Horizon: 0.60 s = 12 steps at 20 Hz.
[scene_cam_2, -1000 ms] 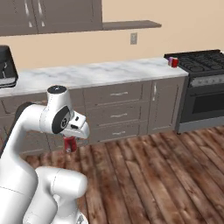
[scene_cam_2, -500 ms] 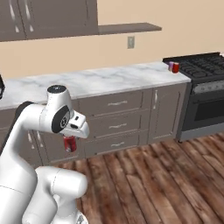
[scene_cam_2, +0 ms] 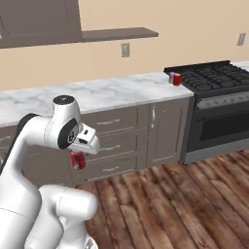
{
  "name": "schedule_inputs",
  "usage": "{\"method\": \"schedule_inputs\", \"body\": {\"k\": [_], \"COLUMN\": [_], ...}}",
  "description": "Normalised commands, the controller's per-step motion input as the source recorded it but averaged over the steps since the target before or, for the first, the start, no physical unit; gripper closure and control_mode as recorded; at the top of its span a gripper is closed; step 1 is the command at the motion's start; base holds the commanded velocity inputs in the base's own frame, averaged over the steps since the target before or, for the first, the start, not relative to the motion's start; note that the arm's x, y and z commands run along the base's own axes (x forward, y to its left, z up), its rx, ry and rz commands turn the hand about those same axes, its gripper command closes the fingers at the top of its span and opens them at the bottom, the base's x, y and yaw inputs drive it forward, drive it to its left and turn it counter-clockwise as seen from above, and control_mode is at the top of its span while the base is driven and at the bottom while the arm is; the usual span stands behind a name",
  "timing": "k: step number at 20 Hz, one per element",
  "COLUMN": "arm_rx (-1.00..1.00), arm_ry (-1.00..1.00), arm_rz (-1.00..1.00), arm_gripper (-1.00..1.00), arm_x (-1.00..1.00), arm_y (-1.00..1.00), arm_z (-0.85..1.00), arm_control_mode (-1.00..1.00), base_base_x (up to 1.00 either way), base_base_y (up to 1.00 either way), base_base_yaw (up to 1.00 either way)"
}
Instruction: Four empty soda cans are scattered around the kitchen. Gather all the cans and cluster them next to the stove for recycling.
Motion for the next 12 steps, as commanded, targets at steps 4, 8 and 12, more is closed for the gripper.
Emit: {"method": "schedule_inputs", "body": {"k": [4, 8, 12], "arm_rx": [0.0, 0.0, 0.0], "arm_ry": [0.0, 0.0, 0.0], "arm_rz": [0.0, 0.0, 0.0], "arm_gripper": [1.0, 1.0, 1.0], "arm_x": [0.0, 0.0, 0.0], "arm_y": [0.0, 0.0, 0.0], "arm_z": [0.0, 0.0, 0.0], "arm_control_mode": [1.0, 1.0, 1.0], "base_base_x": [0.73, 0.94, 1.0], "base_base_y": [-0.2, -0.34, -0.53], "base_base_yaw": [-0.06, 0.0, 0.09]}}
